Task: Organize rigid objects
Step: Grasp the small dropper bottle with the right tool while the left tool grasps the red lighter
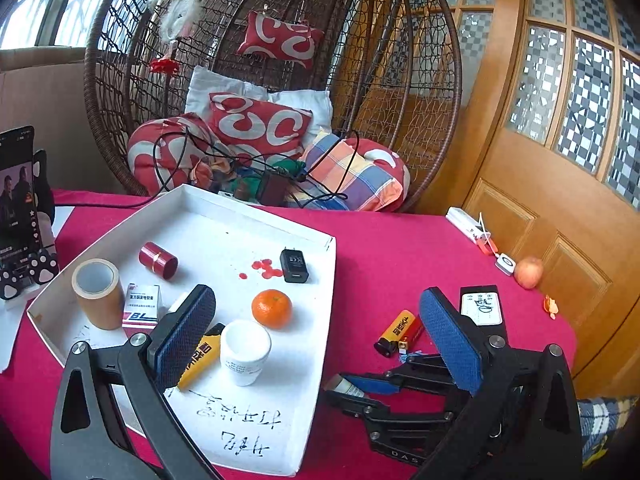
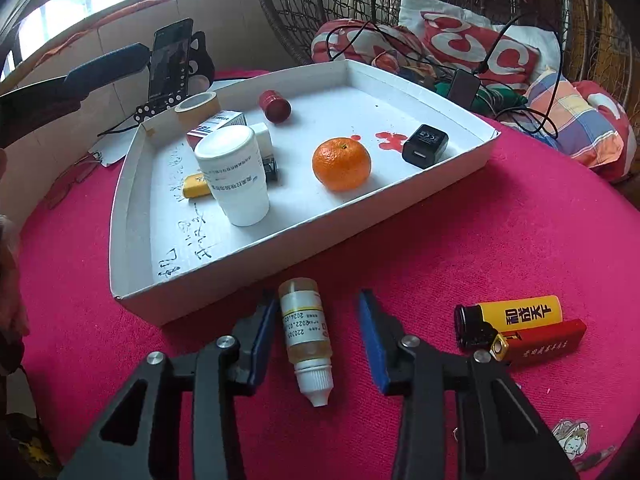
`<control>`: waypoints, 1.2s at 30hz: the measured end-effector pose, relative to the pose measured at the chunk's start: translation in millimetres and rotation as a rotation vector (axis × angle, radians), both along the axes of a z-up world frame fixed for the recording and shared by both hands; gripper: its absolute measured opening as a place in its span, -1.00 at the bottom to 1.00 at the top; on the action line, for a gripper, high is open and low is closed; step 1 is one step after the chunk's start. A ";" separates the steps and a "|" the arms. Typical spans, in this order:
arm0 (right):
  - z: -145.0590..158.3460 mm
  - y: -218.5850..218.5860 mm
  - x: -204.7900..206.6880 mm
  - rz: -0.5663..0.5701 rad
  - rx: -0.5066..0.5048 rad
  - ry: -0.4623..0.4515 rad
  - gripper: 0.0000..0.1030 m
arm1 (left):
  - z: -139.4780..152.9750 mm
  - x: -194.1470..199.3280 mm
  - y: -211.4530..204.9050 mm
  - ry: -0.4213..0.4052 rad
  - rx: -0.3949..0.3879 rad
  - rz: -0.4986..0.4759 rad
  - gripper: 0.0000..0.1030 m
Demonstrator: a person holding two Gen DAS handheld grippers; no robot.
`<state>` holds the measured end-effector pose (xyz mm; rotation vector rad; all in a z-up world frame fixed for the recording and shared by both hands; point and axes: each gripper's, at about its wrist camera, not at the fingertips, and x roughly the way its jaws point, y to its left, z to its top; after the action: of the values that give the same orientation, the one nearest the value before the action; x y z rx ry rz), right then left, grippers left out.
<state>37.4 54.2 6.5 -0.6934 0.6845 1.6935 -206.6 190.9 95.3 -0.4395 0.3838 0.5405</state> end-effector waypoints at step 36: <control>-4.2 -175.0 172.4 -0.478 0.163 0.373 -0.62 | -86.4 218.7 -71.0 0.565 0.054 -0.485 0.13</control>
<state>209.9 -120.8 2.3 -0.0789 0.8797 1.4169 12.1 119.8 9.0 -0.1215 0.9858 0.1889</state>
